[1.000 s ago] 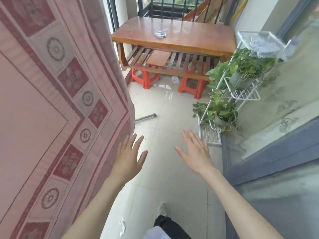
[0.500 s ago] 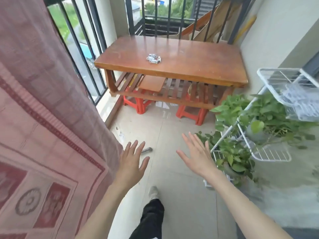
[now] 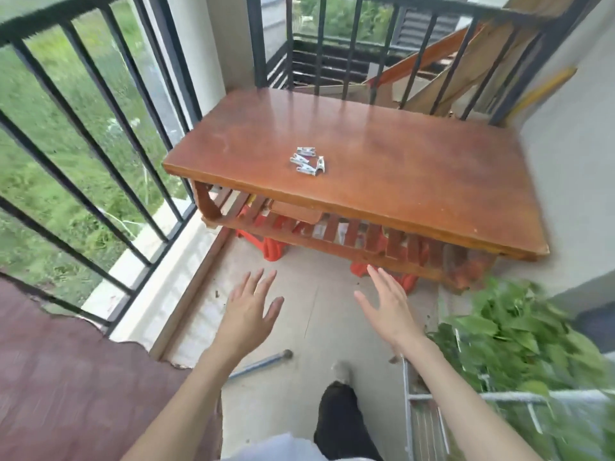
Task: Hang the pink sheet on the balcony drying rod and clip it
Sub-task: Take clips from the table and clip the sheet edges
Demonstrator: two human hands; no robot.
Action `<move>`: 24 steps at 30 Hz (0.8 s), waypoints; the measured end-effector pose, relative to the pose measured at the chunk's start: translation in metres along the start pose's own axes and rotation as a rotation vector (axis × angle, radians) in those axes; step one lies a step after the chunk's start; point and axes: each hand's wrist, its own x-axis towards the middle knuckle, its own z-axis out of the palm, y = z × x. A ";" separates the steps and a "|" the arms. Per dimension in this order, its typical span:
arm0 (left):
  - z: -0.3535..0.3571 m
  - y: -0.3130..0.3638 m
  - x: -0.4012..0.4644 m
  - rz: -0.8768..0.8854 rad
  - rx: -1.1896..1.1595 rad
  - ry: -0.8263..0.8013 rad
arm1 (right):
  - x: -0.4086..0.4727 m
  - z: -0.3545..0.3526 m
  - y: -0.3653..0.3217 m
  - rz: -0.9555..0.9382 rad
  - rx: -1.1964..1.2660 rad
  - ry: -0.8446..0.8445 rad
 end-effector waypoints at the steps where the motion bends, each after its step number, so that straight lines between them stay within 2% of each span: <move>1: 0.001 -0.005 0.021 -0.021 0.017 0.006 | 0.026 -0.004 -0.001 -0.012 0.004 -0.007; 8: 0.012 -0.006 0.197 -0.160 0.066 -0.018 | 0.244 -0.042 -0.020 -0.109 -0.016 -0.101; 11: 0.031 0.003 0.270 -0.215 0.030 -0.119 | 0.328 -0.051 -0.029 -0.087 0.006 -0.162; 16: 0.053 0.009 0.381 -0.242 0.036 -0.256 | 0.447 -0.046 -0.048 -0.009 0.004 -0.152; 20: 0.071 -0.006 0.419 -0.233 0.106 -0.329 | 0.504 -0.021 -0.066 0.042 -0.049 -0.072; 24: 0.087 -0.023 0.415 -0.236 0.138 -0.378 | 0.529 0.000 -0.077 0.138 -0.099 -0.112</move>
